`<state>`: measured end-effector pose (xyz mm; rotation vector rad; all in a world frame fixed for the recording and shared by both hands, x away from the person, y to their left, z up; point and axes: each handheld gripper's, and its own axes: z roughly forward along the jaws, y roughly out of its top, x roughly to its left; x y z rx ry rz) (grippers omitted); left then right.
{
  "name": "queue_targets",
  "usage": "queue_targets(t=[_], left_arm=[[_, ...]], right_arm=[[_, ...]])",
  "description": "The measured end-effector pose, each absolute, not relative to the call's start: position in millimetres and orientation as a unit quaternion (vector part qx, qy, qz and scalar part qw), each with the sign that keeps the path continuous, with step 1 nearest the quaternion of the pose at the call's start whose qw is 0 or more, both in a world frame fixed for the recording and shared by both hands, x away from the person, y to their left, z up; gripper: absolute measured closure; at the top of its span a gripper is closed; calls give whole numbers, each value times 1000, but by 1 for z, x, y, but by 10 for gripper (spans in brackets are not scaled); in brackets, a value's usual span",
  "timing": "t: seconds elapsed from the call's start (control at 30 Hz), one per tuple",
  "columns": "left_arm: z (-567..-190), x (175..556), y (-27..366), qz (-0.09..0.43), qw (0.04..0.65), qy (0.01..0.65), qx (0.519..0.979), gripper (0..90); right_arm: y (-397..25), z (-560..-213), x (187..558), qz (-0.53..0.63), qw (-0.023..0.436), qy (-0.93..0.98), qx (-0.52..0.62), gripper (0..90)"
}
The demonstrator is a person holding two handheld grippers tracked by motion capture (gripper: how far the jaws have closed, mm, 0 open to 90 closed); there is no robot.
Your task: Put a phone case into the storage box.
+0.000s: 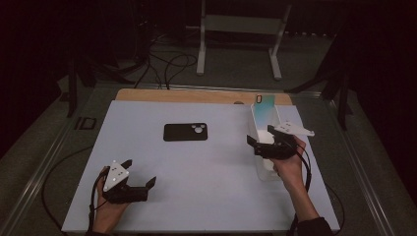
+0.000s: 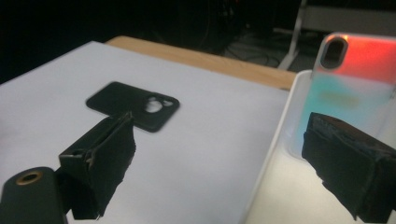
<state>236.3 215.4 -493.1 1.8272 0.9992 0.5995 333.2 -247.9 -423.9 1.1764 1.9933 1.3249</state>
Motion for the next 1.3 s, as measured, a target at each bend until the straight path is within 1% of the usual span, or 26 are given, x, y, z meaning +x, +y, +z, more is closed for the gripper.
queue_targets(t=[0.33,0.57,0.73,1.1,1.3], left_arm=[[-493,236,218,246,468,409,744,1],[-491,236,218,246,471,412,740,1],[-491,236,218,247,470,410,741,1],[-488,237,219,245,477,410,738,1],[-480,242,220,241,492,416,726,1]], right_arm=[[-256,-438,298,506,239,718,414,95],[-261,-455,280,512,237,719,407,94],[-265,-462,268,516,246,715,403,95],[-274,-468,255,541,247,703,391,94],[-278,-471,253,542,249,697,398,94]])
